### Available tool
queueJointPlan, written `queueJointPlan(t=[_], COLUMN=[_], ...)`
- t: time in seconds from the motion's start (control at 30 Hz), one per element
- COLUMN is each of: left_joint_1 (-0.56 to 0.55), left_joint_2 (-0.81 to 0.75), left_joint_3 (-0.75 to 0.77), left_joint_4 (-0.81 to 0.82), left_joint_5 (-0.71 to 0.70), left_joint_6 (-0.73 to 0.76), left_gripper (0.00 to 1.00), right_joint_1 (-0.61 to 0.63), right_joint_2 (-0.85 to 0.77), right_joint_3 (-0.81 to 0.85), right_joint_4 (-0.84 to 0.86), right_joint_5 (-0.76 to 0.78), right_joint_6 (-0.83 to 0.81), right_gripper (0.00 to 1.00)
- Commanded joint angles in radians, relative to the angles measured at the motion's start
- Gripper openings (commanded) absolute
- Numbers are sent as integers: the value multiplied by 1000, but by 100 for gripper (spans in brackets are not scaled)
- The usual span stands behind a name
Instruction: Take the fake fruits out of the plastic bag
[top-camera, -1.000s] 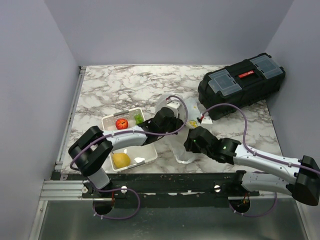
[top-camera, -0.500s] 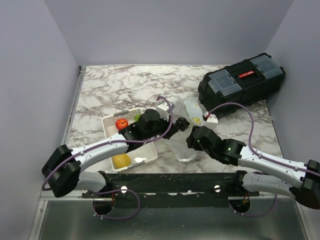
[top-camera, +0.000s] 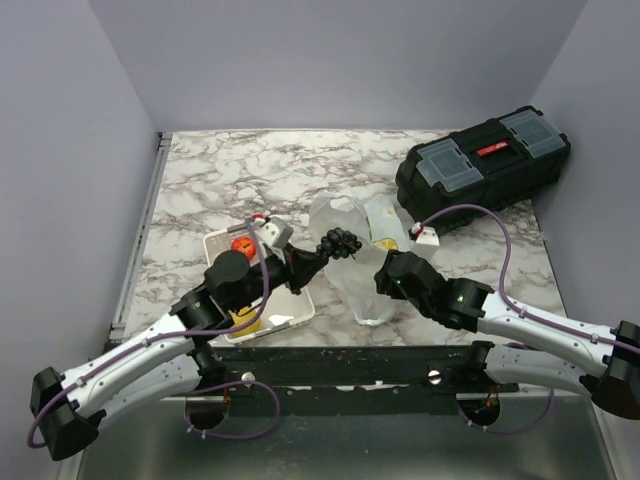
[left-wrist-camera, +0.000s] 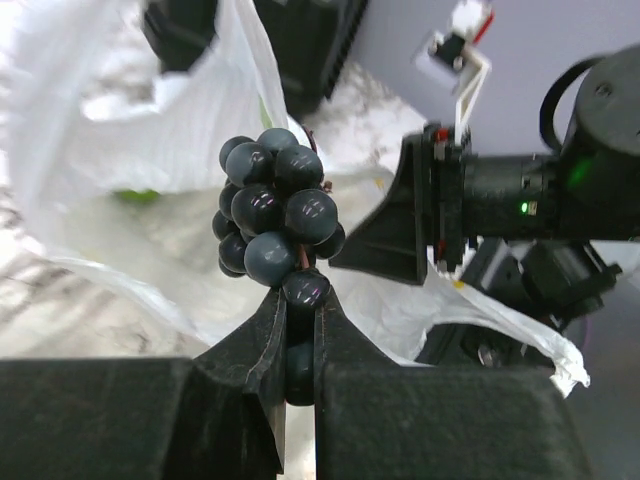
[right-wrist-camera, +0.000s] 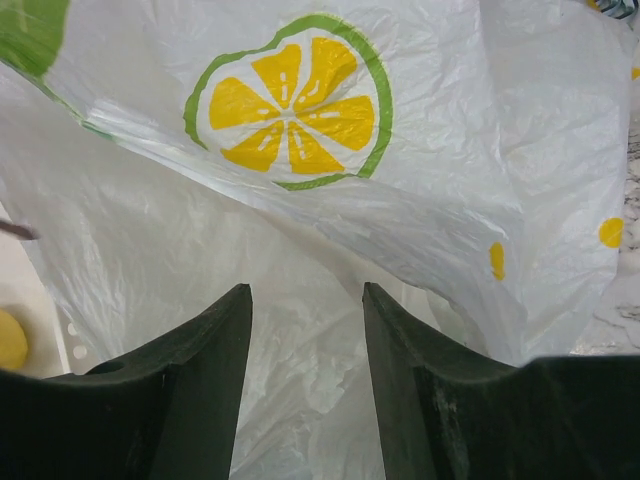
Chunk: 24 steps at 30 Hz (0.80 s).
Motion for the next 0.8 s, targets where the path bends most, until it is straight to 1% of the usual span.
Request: queueJointPlan(t=[0.0, 0.17, 0.3, 0.37, 0.5, 0.63, 0.77], left_joint_1=[2, 2, 2, 2, 2, 2, 2], left_joint_2=[-147, -233, -275, -312, -384, -408, -393], left_joint_3=[-37, -49, -68, -66, -83, -127, -153], left_joint_4=[12, -85, -153, -204, -314, -345, -367], left_joint_5=[-213, -377, -430, -497, -675, -699, -657], left_joint_6=[53, 77, 75, 47, -83, -212, -347], left_gripper=[0, 0, 0, 0, 0, 0, 0], right_joint_1=[1, 2, 2, 1, 1, 1, 1], right_joint_2=[-11, -6, 6, 11, 3, 13, 37], right_joint_3=[-2, 2, 3, 9, 9, 13, 22], right_joint_4=[-13, -15, -21, -31, -20, -7, -9], right_joint_5=[45, 46, 54, 56, 58, 59, 54], right_joint_6=[10, 8, 4, 8, 8, 2, 0], right_gripper=[52, 52, 53, 53, 54, 55, 55])
